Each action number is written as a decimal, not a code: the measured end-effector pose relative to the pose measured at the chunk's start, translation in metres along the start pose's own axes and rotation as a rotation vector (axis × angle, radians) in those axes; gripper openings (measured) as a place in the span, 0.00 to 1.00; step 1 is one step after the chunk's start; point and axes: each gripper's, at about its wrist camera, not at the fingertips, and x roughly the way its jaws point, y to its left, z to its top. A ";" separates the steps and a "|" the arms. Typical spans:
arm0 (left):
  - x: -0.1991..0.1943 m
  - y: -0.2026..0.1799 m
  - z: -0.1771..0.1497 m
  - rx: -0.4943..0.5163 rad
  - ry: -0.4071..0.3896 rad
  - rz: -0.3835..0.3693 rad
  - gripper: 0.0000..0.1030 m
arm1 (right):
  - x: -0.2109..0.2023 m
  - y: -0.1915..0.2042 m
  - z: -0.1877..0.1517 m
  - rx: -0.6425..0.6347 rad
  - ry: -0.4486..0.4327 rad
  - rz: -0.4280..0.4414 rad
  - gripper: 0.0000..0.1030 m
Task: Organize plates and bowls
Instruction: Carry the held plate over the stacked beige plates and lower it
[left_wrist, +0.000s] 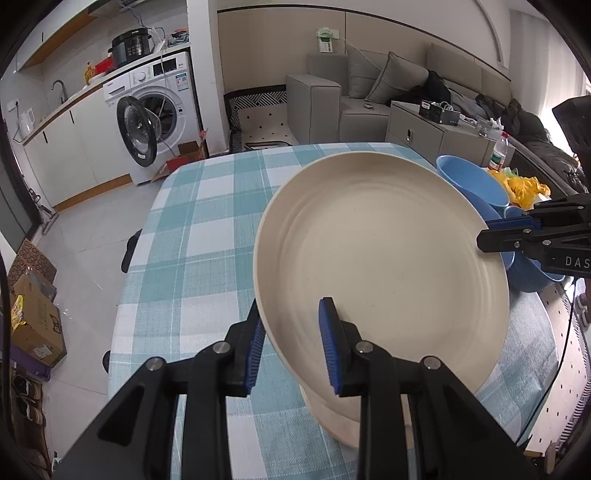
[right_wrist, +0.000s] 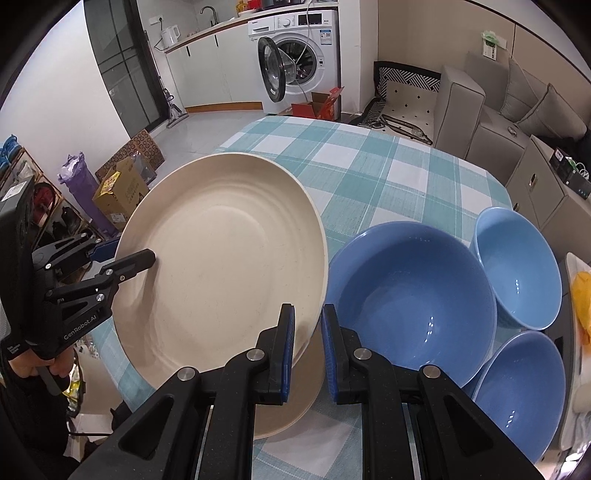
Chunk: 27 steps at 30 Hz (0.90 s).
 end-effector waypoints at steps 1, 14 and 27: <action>0.000 0.000 -0.002 0.001 0.003 -0.002 0.26 | 0.000 0.002 -0.002 -0.008 0.000 -0.002 0.15; 0.005 -0.001 -0.020 0.031 0.037 -0.021 0.26 | 0.010 0.010 -0.032 -0.023 0.032 0.008 0.15; 0.015 -0.003 -0.033 0.043 0.066 -0.033 0.26 | 0.027 0.016 -0.059 -0.010 0.076 0.020 0.15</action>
